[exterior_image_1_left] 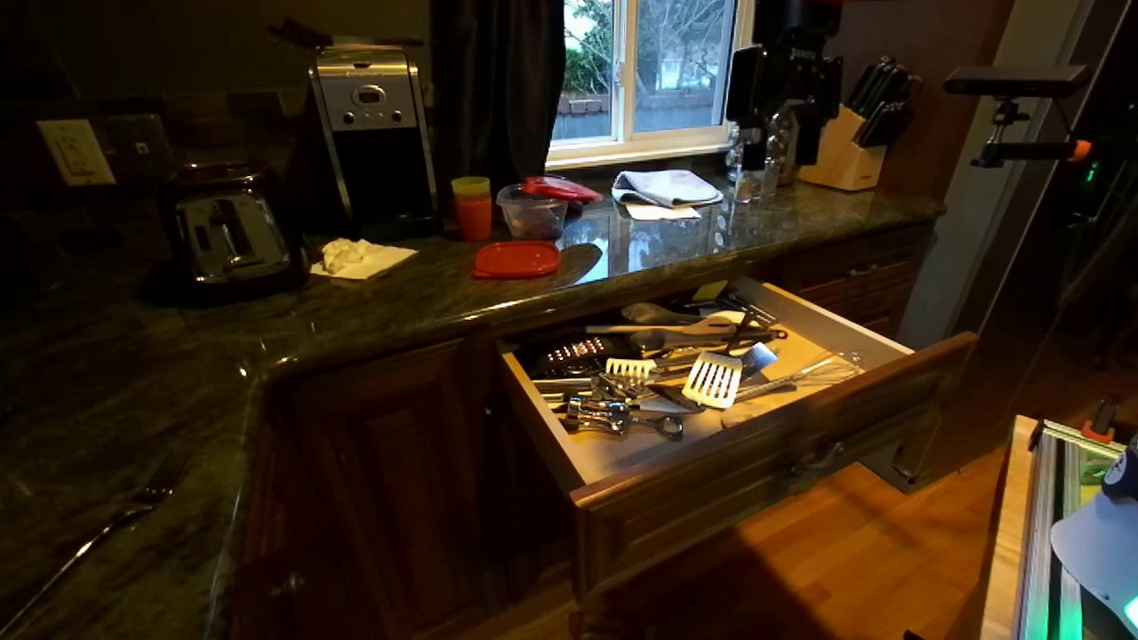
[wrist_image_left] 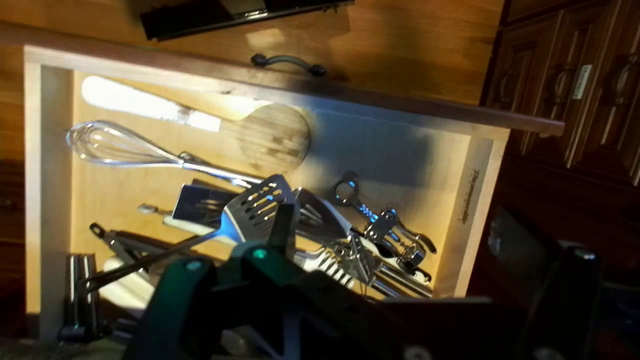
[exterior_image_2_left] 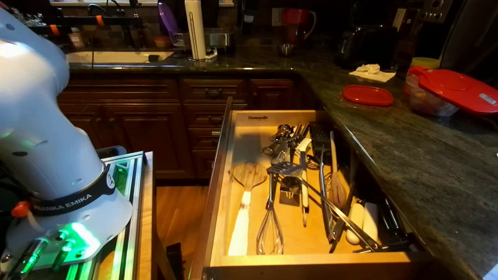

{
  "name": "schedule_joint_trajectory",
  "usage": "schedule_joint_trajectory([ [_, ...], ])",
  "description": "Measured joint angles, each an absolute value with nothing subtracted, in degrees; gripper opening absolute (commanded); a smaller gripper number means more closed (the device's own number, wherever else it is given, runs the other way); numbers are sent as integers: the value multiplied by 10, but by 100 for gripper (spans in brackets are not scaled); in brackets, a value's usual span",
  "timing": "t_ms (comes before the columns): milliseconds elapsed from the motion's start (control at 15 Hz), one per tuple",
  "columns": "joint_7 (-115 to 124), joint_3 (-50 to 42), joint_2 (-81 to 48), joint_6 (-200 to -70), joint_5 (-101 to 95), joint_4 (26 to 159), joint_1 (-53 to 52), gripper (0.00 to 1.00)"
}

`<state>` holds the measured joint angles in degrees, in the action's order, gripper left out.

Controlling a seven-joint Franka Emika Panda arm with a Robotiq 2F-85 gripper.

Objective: Put the orange lid in the topmost drawer

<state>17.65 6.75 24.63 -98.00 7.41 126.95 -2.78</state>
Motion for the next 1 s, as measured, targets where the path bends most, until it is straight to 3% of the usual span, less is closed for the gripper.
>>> schedule_joint_trajectory([
  [533, 89, 89, 67, -1004, -102, 1068, -35, 100],
  [1000, -63, 96, -110, -1134, -143, 928, -65, 100],
])
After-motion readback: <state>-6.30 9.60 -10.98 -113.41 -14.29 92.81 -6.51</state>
